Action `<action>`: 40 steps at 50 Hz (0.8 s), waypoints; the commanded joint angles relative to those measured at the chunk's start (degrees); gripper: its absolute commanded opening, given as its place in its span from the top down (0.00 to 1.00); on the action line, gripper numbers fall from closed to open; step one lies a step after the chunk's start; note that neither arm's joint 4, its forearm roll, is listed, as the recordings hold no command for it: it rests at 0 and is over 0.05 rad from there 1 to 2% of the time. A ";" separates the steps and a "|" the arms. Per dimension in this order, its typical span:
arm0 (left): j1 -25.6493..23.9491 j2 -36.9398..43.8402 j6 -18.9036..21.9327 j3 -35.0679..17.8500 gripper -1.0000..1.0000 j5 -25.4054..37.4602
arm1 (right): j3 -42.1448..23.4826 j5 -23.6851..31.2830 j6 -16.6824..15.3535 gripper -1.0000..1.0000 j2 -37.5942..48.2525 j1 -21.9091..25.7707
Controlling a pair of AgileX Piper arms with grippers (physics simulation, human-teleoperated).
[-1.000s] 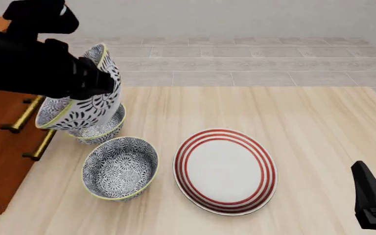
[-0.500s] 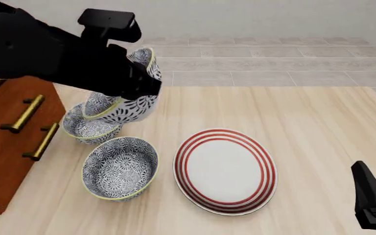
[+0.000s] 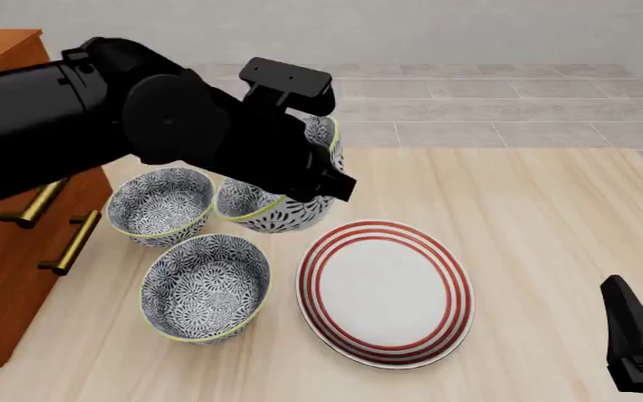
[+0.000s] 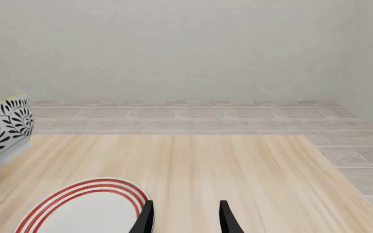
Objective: Put the bowl at the front on the plate.
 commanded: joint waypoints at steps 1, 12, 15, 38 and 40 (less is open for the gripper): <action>-3.68 4.60 -0.52 -1.45 1.00 -2.06 | 0.46 -0.41 0.01 0.00 -0.07 -0.01; -5.04 7.45 0.53 -1.53 1.00 -3.82 | 0.46 -0.41 0.02 0.00 -0.07 -0.01; -5.18 8.23 1.54 -0.90 1.00 -4.35 | 0.46 -0.40 0.00 0.00 -0.06 0.01; -6.10 13.73 6.16 -0.83 1.00 -8.68 | 0.46 -0.41 0.02 0.00 -0.06 -0.01; -5.60 13.65 7.15 -0.48 1.00 -9.21 | 0.46 -0.41 0.01 0.00 -0.06 0.00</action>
